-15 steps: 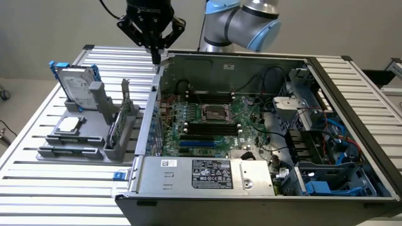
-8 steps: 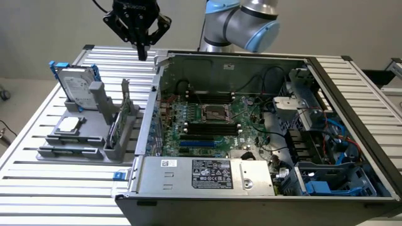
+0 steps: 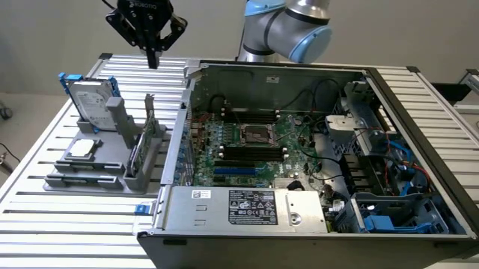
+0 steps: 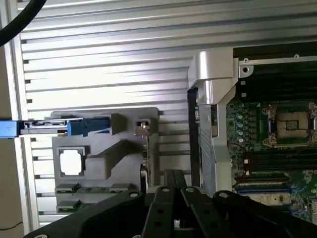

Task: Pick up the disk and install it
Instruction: 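Reach for the disk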

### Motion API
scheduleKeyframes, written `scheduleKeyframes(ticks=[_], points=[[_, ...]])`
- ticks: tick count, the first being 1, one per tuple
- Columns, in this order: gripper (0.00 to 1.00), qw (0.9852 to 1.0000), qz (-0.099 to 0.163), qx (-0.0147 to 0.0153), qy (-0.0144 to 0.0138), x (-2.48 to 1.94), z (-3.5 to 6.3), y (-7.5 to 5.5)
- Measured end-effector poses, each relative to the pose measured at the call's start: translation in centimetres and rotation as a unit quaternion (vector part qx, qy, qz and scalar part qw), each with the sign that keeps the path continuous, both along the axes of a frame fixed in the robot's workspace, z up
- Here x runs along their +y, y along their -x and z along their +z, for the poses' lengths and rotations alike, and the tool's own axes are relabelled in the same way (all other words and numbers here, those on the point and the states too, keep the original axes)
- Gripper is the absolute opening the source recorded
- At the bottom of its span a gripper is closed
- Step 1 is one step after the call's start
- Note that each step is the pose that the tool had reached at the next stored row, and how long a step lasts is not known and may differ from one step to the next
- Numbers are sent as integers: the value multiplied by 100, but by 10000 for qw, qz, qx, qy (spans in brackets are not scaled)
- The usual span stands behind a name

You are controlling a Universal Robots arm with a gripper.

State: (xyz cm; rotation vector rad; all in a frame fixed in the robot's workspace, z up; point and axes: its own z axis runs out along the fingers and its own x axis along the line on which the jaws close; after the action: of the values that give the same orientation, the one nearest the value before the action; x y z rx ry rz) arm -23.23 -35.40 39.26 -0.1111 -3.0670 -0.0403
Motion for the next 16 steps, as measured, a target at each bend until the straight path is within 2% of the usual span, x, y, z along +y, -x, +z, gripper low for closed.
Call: scheduleKeyframes(ticks=[16], points=[[11,9996,0,293,29,150,-3,511]])
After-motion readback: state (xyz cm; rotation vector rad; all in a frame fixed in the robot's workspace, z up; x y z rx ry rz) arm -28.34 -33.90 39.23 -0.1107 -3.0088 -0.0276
